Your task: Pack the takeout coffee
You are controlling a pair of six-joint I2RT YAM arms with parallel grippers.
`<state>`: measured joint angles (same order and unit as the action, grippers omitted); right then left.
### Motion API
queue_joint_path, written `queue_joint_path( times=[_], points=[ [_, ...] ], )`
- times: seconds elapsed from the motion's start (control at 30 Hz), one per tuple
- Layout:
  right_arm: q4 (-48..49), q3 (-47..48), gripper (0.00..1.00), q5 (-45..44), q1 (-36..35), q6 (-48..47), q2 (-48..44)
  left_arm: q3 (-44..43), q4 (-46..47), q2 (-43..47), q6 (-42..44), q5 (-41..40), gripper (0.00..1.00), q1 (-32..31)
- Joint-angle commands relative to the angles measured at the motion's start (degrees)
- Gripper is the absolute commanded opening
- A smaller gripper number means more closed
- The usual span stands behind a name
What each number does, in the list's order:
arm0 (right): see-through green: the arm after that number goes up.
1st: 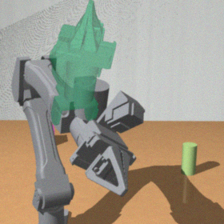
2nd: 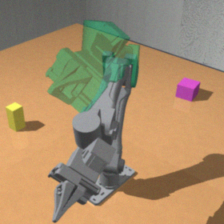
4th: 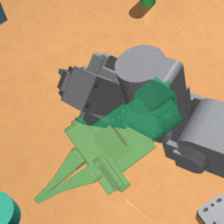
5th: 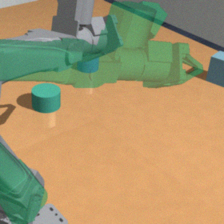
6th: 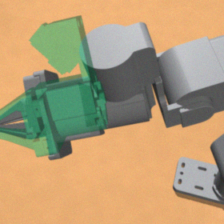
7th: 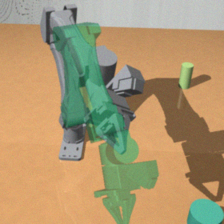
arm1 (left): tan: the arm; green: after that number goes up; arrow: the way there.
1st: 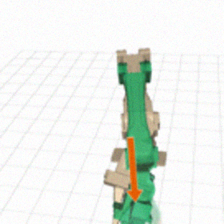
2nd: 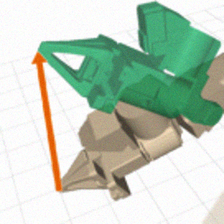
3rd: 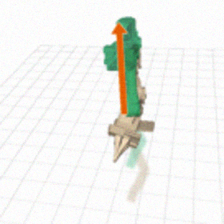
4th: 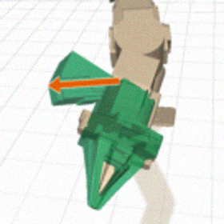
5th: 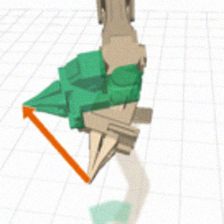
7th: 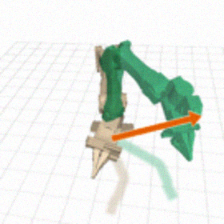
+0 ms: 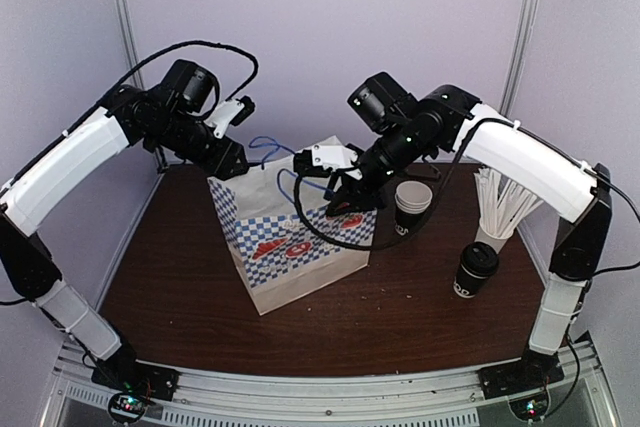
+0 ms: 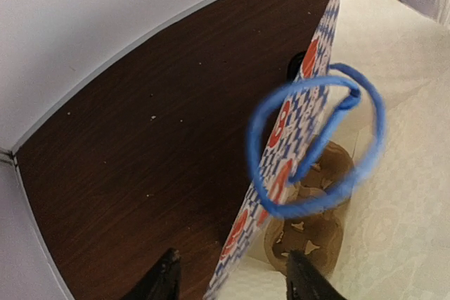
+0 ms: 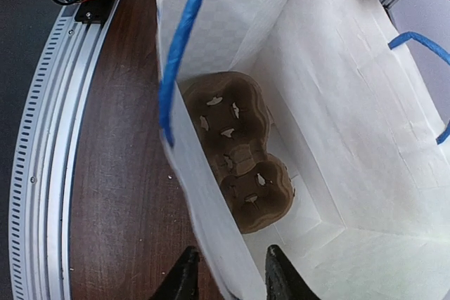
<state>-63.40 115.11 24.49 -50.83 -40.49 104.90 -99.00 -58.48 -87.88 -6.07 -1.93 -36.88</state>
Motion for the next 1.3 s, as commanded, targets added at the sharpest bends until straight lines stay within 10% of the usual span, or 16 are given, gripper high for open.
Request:
queue_joint_path(
  times=[0.0,0.23,0.9,1.07,1.27],
  points=[
    [-1.5,2.9,0.25,4.4,-0.6,-0.3,0.6,-1.6,1.5,-3.0,2.5,9.7,0.44,2.2],
    [-4.3,5.1,0.0,8.0,-1.1,-1.4,1.0,-6.5,-1.7,-8.1,5.5,17.4,0.0,3.2],
    [-4.8,12.8,0.0,12.3,-1.4,2.3,2.6,-19.2,-7.1,-11.7,10.5,20.1,0.0,3.2],
    [-5.5,12.9,0.42,9.9,-1.3,2.5,2.8,-23.1,-8.4,-13.6,9.7,14.6,0.6,3.2],
    [-11.3,7.6,0.71,5.5,1.0,0.4,-4.5,-21.3,-5.2,-7.5,9.6,12.4,0.75,3.2]
  ],
)
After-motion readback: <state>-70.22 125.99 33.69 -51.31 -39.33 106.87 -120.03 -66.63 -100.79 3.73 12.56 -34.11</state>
